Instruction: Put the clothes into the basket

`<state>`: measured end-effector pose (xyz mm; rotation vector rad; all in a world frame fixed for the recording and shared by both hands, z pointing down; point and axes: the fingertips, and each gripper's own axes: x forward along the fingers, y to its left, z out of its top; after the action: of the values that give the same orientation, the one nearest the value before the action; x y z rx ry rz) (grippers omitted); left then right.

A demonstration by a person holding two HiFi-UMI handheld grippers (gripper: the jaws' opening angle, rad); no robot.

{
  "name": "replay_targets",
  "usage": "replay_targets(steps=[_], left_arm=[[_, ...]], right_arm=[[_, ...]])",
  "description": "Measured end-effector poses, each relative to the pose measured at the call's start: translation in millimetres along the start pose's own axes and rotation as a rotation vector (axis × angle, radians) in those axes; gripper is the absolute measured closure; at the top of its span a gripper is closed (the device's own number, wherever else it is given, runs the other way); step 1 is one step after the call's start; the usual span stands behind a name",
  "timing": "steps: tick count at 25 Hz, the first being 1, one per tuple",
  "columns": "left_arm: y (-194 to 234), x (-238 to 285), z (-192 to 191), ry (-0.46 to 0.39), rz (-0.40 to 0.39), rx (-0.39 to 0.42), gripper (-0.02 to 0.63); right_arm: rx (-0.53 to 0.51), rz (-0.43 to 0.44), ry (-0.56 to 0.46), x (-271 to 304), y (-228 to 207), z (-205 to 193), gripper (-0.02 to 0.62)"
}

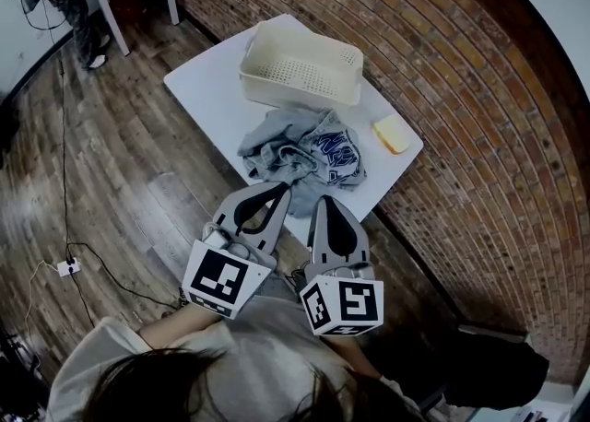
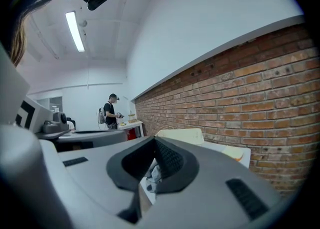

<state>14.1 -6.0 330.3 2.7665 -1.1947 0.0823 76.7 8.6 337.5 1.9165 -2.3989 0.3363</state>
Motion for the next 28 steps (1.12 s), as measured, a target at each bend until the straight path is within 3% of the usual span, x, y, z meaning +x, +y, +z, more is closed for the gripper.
replay_targets(steps=[12,28], left_arm=[[14,59,3,-0.011,0.059,-0.011,0.598],[24,72,-8,0.009,0.099,-0.031,0.598]], right_arm=[[-0.020,0.052,0.007,46,-43,10,0.589],[-0.019,0.071,0.029,55,-53,1,0.589]])
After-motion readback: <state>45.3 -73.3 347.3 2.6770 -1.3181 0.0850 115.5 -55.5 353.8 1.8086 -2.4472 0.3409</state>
